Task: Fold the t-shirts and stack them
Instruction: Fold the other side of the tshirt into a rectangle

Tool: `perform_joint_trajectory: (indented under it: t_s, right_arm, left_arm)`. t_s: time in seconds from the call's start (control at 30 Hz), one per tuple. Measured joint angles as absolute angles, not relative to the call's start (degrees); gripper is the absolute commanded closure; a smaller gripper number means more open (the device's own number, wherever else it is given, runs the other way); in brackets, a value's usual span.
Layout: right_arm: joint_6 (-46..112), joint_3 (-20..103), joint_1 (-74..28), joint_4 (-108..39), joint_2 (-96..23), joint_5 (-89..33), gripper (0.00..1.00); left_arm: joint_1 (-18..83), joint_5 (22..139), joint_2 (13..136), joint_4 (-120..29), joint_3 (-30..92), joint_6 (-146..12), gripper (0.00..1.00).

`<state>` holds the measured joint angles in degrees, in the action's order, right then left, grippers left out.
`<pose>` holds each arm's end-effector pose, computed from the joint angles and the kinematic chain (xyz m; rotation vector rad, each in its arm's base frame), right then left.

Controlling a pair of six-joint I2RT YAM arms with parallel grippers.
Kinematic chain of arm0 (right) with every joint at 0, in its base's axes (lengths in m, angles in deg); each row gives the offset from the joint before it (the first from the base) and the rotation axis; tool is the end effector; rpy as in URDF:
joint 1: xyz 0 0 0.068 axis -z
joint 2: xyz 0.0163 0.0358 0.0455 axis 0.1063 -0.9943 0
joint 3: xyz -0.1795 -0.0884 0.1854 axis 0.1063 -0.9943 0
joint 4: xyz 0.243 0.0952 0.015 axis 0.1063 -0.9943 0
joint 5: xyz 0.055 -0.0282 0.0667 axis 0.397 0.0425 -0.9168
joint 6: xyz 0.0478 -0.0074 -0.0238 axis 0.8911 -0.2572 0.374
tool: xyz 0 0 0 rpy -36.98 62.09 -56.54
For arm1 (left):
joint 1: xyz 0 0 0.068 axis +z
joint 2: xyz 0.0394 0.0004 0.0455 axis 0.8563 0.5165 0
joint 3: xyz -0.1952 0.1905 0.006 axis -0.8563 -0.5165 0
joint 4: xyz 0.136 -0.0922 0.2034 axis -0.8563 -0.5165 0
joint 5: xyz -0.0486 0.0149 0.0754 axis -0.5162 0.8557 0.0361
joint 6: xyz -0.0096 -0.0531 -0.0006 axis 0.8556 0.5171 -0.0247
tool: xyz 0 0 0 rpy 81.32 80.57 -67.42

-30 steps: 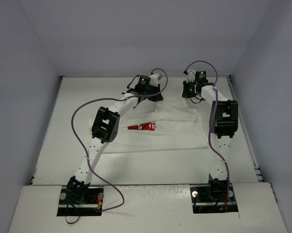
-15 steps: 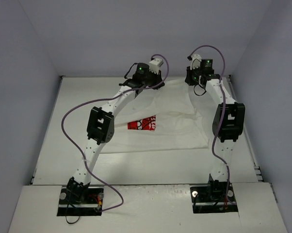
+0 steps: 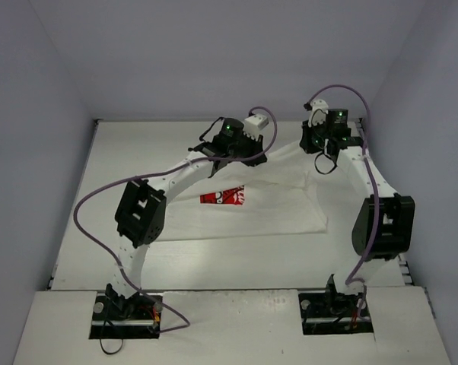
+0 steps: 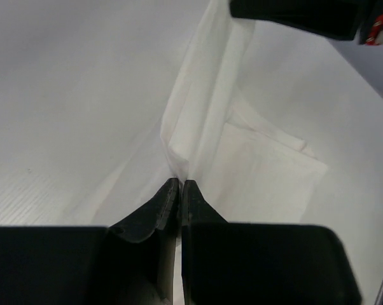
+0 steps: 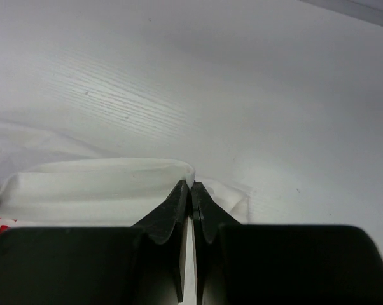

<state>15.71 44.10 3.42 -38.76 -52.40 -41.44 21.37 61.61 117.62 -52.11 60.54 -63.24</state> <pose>0.4009 0.0315 0.3112 -0.4602 1.9079 0.2702 0.3852 -0.3162 0.2916 0.7153 1.9233 -1.0518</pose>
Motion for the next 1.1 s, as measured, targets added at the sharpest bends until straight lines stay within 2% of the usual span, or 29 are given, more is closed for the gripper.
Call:
perform_joint_trajectory:
  t_s: [0.2,0.5,1.03,1.1]
  right_arm:
    - [18.86,33.31,2.67,-37.87,-44.39,-39.20,0.99]
    - [28.19,17.55,2.22,-39.56,-33.31,-36.67,0.98]
    - [46.16,2.71,1.90,-41.35,-23.02,-31.10,0.92]
    - [47.46,2.03,1.90,-42.13,-23.01,-30.12,0.84]
  left_arm:
    - [18.00,62.69,111.21,-49.71,51.63,-61.39,1.00]
    - [13.07,64.31,109.91,-49.25,39.41,-61.22,1.00]
    - [8.60,67.09,109.86,-47.72,33.86,-64.84,1.00]
    - [8.17,67.40,109.86,-47.70,33.86,-64.98,1.00]
